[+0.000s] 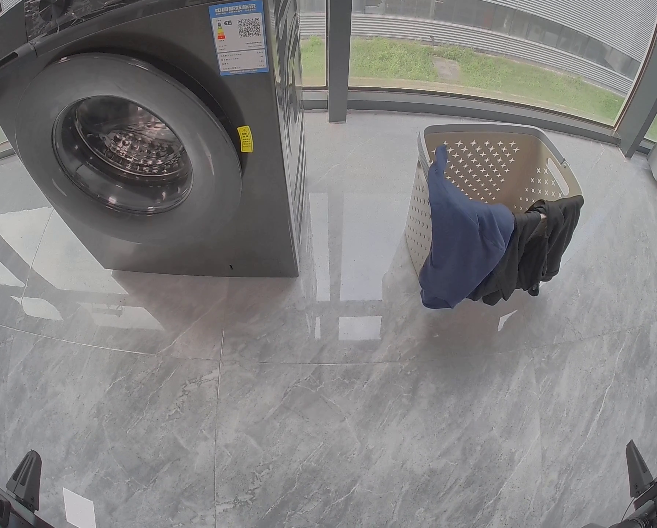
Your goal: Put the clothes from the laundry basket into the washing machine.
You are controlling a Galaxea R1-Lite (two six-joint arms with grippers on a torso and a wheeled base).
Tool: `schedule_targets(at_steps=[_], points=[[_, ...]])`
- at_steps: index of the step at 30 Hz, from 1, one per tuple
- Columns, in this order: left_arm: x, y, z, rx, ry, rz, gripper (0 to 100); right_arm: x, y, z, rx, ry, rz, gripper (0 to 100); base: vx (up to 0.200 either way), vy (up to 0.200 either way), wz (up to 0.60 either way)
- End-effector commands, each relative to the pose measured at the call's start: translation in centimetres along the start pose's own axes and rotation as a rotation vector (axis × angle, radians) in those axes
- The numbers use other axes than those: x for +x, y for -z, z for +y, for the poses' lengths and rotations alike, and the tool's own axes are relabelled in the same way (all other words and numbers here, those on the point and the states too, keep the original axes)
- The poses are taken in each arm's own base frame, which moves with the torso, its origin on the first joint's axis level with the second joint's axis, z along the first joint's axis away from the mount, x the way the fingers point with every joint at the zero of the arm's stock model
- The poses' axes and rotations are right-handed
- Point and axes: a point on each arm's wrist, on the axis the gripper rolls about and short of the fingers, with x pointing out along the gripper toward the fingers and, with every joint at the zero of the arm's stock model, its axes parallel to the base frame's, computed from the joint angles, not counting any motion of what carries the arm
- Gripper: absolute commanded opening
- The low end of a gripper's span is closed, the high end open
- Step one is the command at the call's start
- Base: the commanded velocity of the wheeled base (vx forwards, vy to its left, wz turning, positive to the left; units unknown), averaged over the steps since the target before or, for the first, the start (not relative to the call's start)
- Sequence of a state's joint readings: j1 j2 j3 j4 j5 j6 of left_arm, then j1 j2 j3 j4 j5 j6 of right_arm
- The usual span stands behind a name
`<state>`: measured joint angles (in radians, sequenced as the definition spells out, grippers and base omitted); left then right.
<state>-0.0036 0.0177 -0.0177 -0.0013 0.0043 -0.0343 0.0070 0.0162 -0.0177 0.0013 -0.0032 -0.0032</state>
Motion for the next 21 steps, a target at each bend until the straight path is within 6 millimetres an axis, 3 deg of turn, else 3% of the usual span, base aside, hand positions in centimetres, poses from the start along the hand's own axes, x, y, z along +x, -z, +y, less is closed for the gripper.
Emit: schedule_targets(at_steps=[1,6,14,21], points=[[-0.01,0.53,0.02,-0.003,-0.002,0.000,0,0.04,0.47,0.01,-0.001,0.002,0.006,100,0.000,0.000,0.00],[-0.01,0.53,0.03,-0.004,-0.002,0.000,0,0.02,0.43,0.00,0.000,0.001,0.003,100,0.000,0.000,0.00],[-0.01,0.53,0.02,-0.003,-0.004,0.000,0,0.02,0.43,0.00,0.000,-0.001,0.003,100,0.000,0.000,-0.52],[-0.01,0.53,0.03,-0.003,-0.002,0.000,0,0.02,0.43,0.00,0.000,-0.001,0.003,100,0.200,0.000,0.00]])
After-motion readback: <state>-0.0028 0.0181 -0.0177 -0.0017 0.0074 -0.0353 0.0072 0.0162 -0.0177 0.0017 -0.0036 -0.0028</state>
